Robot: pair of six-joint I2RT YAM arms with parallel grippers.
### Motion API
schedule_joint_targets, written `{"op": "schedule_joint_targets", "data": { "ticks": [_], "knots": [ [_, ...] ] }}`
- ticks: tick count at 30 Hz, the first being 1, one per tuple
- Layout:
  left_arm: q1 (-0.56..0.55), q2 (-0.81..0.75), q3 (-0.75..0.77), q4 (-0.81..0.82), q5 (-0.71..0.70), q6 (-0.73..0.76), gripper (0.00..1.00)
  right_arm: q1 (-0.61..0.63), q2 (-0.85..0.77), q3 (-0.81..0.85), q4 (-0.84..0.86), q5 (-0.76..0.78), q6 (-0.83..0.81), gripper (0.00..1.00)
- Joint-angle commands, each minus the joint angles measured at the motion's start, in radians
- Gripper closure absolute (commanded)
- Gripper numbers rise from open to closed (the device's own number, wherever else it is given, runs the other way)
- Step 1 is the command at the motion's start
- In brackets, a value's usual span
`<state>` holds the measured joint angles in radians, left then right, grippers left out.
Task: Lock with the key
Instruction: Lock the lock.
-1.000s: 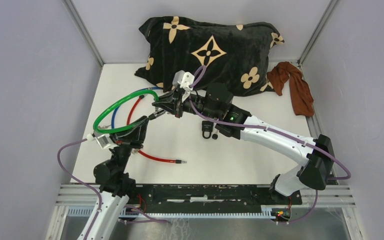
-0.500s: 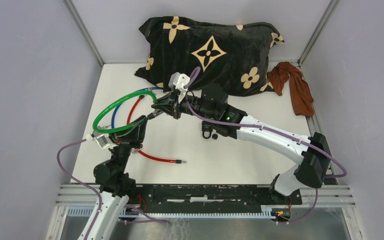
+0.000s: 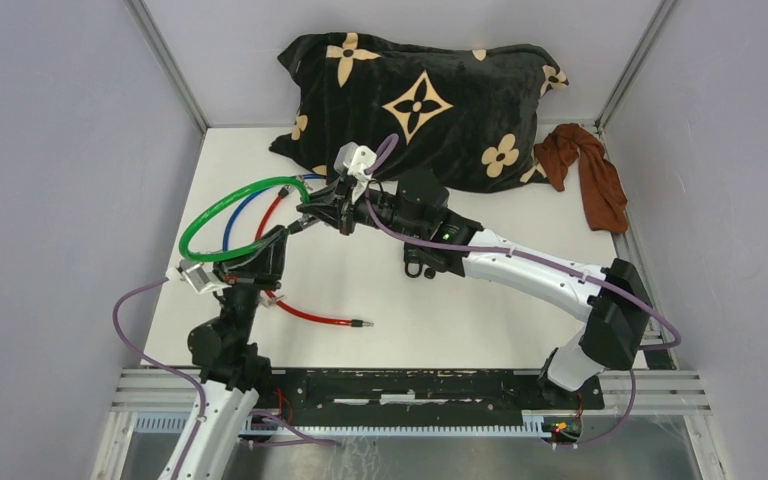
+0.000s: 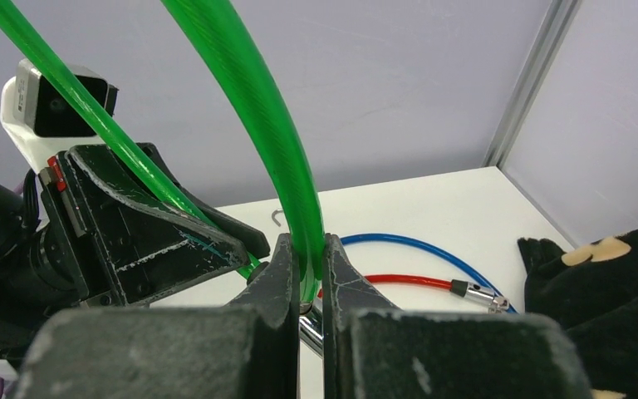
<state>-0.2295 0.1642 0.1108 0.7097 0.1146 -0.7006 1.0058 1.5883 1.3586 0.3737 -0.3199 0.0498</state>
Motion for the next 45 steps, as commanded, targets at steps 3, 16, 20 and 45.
{"op": "schedule_joint_targets", "data": {
  "ticks": [3, 16, 20, 45],
  "knots": [
    [0.049, 0.023, 0.073, 0.175, -0.073, -0.154, 0.98, 0.019, 0.026, -0.062, 0.041, -0.065, 0.057, 1.00],
    [0.090, 0.029, 0.055, 0.149, -0.032, -0.143, 0.98, 0.018, 0.039, -0.019, 0.006, -0.067, 0.043, 0.82],
    [0.089, 0.019, 0.046, 0.137, 0.004, -0.082, 0.98, 0.019, 0.028, 0.002, -0.007, -0.063, 0.024, 0.77],
    [0.088, -0.005, 0.038, 0.132, 0.059, -0.038, 0.98, -0.038, -0.017, 0.140, -0.463, -0.197, -0.306, 0.02]
  ]
}}
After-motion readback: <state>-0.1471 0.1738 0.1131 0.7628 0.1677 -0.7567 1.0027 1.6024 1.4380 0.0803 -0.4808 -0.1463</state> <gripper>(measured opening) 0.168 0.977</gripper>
